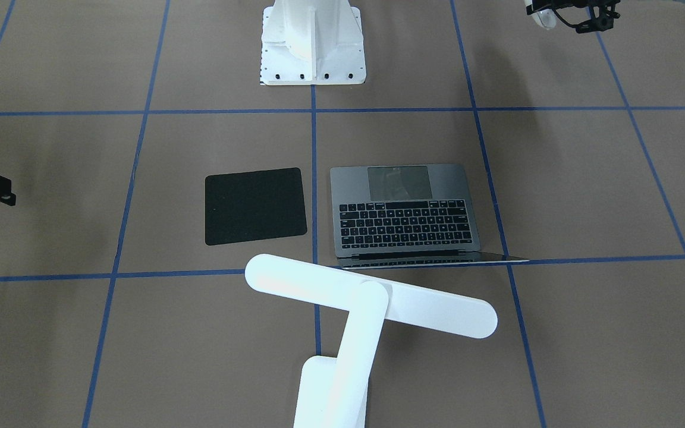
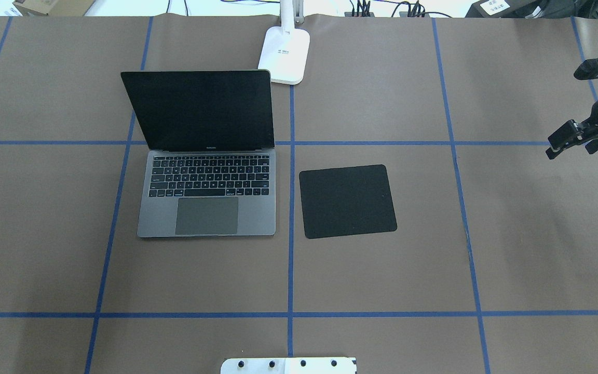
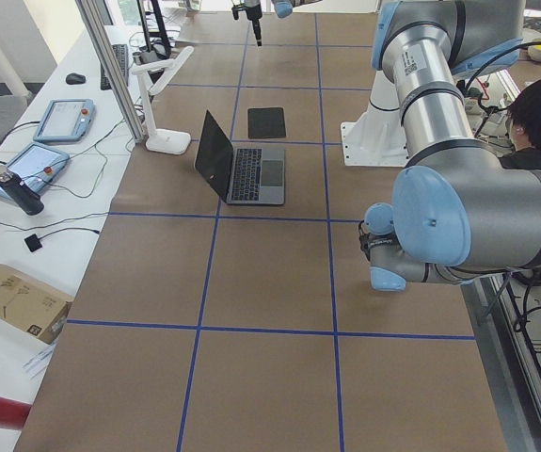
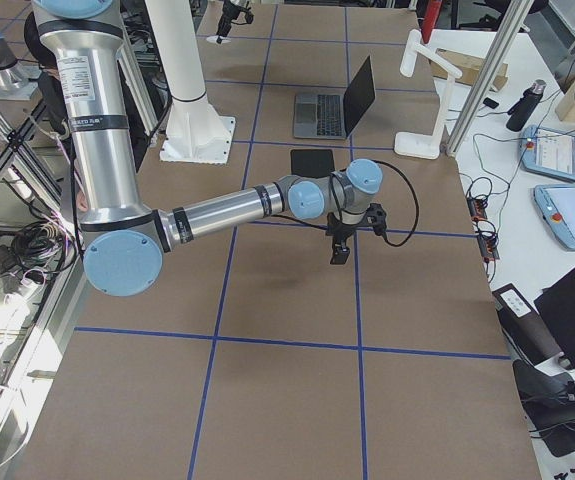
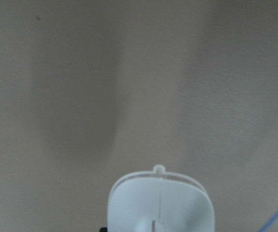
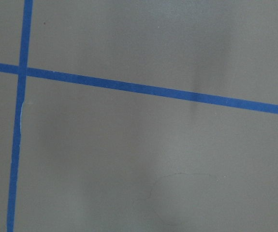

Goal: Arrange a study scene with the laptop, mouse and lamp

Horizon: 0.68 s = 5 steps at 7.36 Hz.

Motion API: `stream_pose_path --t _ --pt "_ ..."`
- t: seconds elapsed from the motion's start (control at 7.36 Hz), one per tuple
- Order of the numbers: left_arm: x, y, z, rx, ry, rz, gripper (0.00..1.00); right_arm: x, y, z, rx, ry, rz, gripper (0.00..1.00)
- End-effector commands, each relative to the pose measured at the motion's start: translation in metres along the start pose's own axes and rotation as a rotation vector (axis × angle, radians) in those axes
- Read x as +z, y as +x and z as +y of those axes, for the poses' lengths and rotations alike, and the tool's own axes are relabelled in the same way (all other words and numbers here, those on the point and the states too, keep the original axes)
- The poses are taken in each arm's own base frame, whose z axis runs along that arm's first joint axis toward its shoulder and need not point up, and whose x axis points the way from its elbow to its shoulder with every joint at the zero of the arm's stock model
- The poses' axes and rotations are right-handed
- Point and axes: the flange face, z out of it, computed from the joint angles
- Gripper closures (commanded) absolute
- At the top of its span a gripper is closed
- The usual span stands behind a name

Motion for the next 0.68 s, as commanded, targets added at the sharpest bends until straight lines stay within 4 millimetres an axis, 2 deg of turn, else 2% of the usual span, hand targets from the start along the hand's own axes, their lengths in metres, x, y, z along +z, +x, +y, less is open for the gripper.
stream_pose_path --t 0.0,0.41,0.54 --pt "-0.014 0.055 0.004 -0.014 0.052 0.075 0.47 0.001 0.001 0.000 0.005 -0.004 -0.002 0.01" --pt "0.008 0.184 0.003 -0.072 0.136 0.023 0.48 0.007 0.006 -0.002 0.008 -0.014 0.001 0.01" --pt "0.013 0.226 -0.005 -0.092 0.145 0.025 0.48 0.009 0.008 -0.002 0.011 -0.020 0.002 0.01"
